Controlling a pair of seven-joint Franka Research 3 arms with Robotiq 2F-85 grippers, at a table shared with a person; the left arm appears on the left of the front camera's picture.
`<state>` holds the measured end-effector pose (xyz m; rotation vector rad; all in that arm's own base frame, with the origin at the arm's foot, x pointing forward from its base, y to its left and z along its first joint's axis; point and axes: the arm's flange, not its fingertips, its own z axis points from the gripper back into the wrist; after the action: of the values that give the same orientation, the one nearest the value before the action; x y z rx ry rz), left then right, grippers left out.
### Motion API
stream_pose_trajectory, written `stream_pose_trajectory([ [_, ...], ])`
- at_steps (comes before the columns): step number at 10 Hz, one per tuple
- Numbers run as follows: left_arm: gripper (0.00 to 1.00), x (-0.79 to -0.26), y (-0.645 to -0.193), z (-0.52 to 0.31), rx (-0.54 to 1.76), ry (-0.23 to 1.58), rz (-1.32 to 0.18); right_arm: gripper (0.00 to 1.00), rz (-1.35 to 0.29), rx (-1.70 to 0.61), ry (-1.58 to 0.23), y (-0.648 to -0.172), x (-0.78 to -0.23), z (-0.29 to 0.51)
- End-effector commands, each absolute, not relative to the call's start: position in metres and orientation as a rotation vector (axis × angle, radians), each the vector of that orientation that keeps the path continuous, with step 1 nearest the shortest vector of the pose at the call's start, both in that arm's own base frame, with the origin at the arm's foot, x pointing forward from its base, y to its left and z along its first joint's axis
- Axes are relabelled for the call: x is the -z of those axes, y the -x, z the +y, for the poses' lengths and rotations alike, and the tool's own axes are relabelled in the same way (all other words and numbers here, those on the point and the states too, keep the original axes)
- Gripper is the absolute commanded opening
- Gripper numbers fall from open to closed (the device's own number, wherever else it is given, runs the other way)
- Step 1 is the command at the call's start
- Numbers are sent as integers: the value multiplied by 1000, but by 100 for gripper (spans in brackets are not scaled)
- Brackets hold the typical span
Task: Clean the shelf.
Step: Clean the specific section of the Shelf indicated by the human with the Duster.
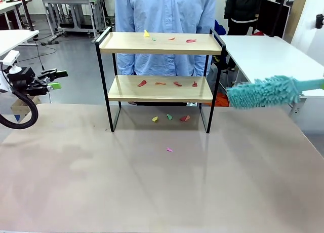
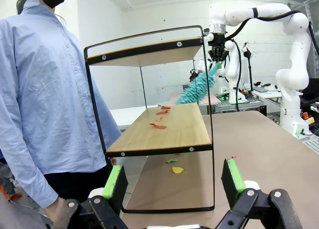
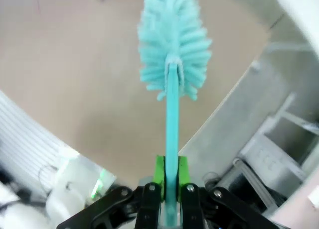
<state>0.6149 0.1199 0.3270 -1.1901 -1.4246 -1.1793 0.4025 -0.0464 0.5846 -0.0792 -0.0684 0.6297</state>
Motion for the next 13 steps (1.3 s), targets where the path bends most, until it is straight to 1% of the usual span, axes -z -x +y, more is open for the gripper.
stream_pose_trajectory([
  [1,100,-328,-614,119,1202,1178,-1424,13,45,-854,135,-376,-591,-37],
  [2,100,-328,-614,119,1202,1178,-1424,13,110,-958,130,-361,-589,-28],
  [4,100,-328,-614,119,1202,1178,-1424,13,181,-1148,39,-341,-583,0],
  [7,100,-328,-614,119,1202,1178,-1424,13,215,-1328,-39,-338,-555,53],
  [8,100,-328,-614,119,1202,1178,-1424,13,222,-1363,-84,-339,-550,64],
  [10,100,-328,-614,119,1202,1178,-1424,13,186,-1342,-158,-343,-551,67],
  [11,100,-328,-614,119,1202,1178,-1424,13,237,-1339,-72,-335,-549,72],
  [13,100,-328,-614,119,1202,1178,-1424,13,237,-1339,-72,-335,-549,72],
])
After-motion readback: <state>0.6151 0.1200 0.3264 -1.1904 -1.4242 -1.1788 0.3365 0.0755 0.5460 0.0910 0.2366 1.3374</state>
